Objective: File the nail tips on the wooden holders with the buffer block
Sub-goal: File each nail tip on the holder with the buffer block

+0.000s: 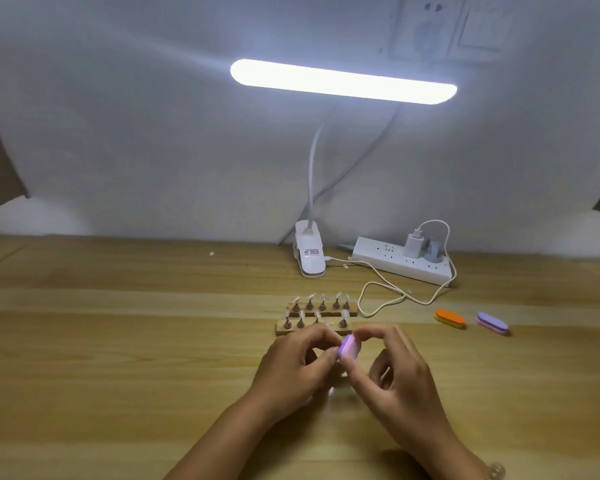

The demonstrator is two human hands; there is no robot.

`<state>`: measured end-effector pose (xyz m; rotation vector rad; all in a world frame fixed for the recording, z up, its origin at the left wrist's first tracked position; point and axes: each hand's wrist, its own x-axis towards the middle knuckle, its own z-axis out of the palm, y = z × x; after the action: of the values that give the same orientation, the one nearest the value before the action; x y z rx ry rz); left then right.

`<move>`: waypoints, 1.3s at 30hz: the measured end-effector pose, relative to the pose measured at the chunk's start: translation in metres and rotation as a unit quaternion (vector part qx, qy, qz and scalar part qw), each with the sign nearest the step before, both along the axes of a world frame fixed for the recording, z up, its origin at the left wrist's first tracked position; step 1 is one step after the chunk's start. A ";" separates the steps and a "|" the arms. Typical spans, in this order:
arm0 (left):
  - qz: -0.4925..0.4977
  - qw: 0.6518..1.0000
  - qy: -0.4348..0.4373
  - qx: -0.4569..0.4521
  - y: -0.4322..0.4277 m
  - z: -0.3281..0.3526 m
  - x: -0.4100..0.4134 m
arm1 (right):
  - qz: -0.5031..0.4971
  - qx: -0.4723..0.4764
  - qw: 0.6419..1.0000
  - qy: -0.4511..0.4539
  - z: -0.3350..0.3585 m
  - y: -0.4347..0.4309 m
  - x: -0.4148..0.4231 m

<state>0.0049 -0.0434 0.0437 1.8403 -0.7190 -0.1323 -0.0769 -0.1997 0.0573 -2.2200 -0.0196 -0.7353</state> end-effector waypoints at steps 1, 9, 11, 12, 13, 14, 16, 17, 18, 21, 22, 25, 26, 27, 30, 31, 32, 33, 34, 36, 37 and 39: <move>-0.001 1.000 0.000 -0.004 0.000 0.000 0.001 | 0.000 -0.001 1.000 0.007 0.000 0.000 0.002; 0.000 1.000 -0.008 0.006 0.001 -0.001 0.000 | -0.008 0.007 1.000 0.001 0.000 -0.001 0.001; -0.002 1.000 -0.026 0.018 0.001 -0.002 0.001 | -0.031 0.009 0.999 0.003 -0.002 -0.003 0.004; -0.004 0.999 -0.030 0.021 0.001 -0.002 0.001 | -0.024 -0.011 1.000 -0.002 -0.001 -0.002 0.003; -0.005 0.999 -0.031 0.021 0.002 -0.003 0.001 | -0.007 -0.039 0.999 -0.007 -0.001 0.001 0.001; -0.006 0.999 -0.031 0.023 0.002 -0.003 0.000 | 0.008 -0.054 0.998 -0.009 -0.001 0.002 -0.001; -0.003 0.999 -0.032 0.029 0.001 -0.002 0.000 | -0.005 -0.038 0.999 0.007 0.001 0.000 0.001; -0.001 0.999 -0.028 0.028 0.001 -0.002 0.000 | -0.027 -0.019 0.999 0.012 0.001 -0.003 0.003; 0.000 0.999 -0.022 0.025 0.001 -0.002 0.000 | -0.044 -0.008 0.999 0.016 0.000 -0.005 0.005; -0.006 1.000 -0.011 0.019 0.002 -0.003 0.000 | -0.009 -0.059 0.998 0.002 -0.001 0.001 0.001; -0.007 1.000 -0.008 0.020 0.002 -0.003 0.000 | 0.006 -0.067 0.998 -0.001 -0.001 0.003 0.000; -0.002 1.000 -0.011 0.027 0.001 -0.003 0.001 | -0.036 -0.017 0.999 0.009 -0.002 -0.004 0.005; -0.003 1.000 -0.012 0.027 0.001 -0.003 0.000 | -0.045 -0.014 0.999 0.010 -0.002 -0.006 0.006; -0.004 1.000 -0.011 0.026 0.001 -0.003 0.001 | -0.035 -0.030 0.999 0.008 -0.002 -0.005 0.005; -0.004 1.000 -0.014 0.022 0.001 -0.001 0.001 | 0.011 -0.061 0.998 0.002 -0.003 0.001 0.001; -0.003 0.999 -0.023 0.025 0.001 -0.001 0.001 | -0.003 -0.040 0.999 0.002 -0.002 -0.001 0.004; -0.002 0.999 -0.027 0.024 0.001 -0.001 0.001 | -0.028 -0.004 1.000 0.000 -0.003 -0.004 0.006; -0.002 1.000 -0.023 0.019 0.000 -0.001 0.001 | -0.056 0.036 0.998 0.001 -0.003 -0.009 0.008; -0.004 1.000 -0.014 0.009 0.000 0.000 0.001 | -0.073 0.065 0.995 -0.002 -0.004 -0.013 0.009; -0.013 1.000 0.002 -0.005 0.000 0.000 0.000 | -0.060 0.073 0.995 -0.021 -0.004 -0.009 0.004; -0.017 1.000 0.003 -0.004 0.001 0.000 0.000 | -0.032 0.055 0.998 -0.028 -0.003 -0.004 0.001; -0.019 1.000 -0.004 0.005 0.001 0.001 -0.001 | 0.025 -0.002 0.999 -0.029 -0.001 0.003 -0.003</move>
<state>0.0042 -0.0426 0.0449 1.8375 -0.7601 -0.1528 -0.0799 -0.1963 0.0560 -2.1937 -0.1049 -0.7713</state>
